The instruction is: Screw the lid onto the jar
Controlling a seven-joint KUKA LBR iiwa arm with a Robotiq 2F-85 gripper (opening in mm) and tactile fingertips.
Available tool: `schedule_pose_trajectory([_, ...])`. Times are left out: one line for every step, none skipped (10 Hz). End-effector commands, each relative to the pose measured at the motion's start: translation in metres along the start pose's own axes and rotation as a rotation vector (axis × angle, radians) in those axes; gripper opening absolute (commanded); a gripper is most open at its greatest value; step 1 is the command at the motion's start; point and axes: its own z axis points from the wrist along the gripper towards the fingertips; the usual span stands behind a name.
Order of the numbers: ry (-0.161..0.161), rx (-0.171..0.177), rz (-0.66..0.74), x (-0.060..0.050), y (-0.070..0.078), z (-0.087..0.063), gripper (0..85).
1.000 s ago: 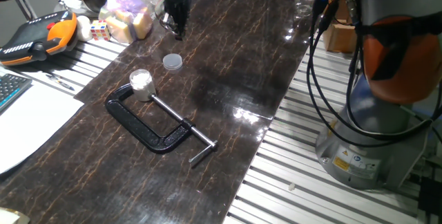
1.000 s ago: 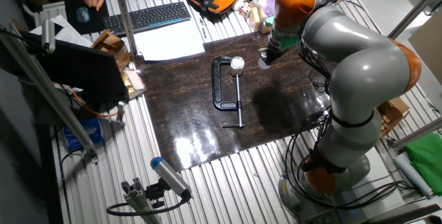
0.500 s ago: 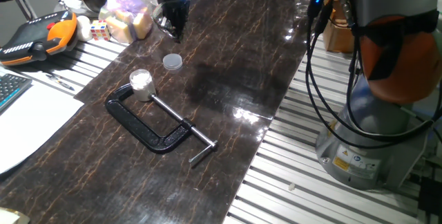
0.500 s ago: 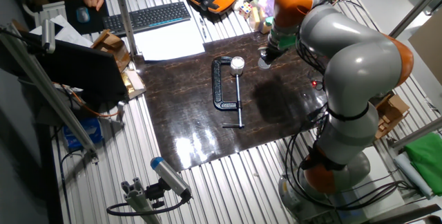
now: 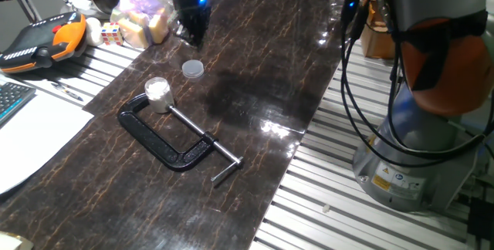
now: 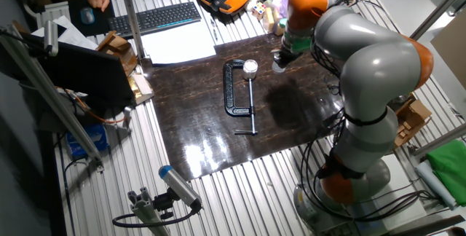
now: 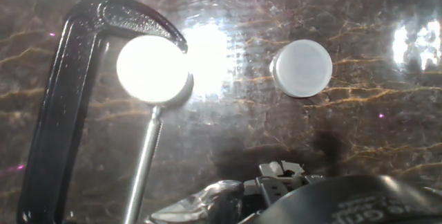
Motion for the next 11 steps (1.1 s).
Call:
schedule_pose_trajectory([-0.002, 0.000, 0.022, -0.004, 0.002, 0.006, 0.7])
schedule_pose_trajectory([0.004, -0.003, 0.045, -0.008, 0.002, 0.011, 0.7])
schedule_pose_trajectory([0.004, -0.006, 0.051, -0.010, 0.001, 0.015, 0.7])
schedule_pose_trajectory([0.006, -0.002, 0.058, -0.010, -0.001, 0.017, 0.7])
schedule_pose_trajectory([0.007, 0.001, 0.080, -0.010, -0.002, 0.018, 0.7])
schedule_pose_trajectory([0.019, -0.009, 0.083, -0.010, -0.005, 0.021, 0.7])
schedule_pose_trajectory([0.025, -0.024, 0.088, -0.009, -0.009, 0.023, 0.7])
schedule_pose_trajectory([0.023, -0.021, 0.088, -0.007, -0.015, 0.026, 0.7])
schedule_pose_trajectory([0.026, -0.043, 0.097, -0.007, -0.021, 0.030, 0.7])
schedule_pose_trajectory([0.025, -0.036, 0.094, -0.008, -0.024, 0.032, 0.7])
schedule_pose_trajectory([0.026, -0.031, 0.091, -0.008, -0.029, 0.033, 0.7])
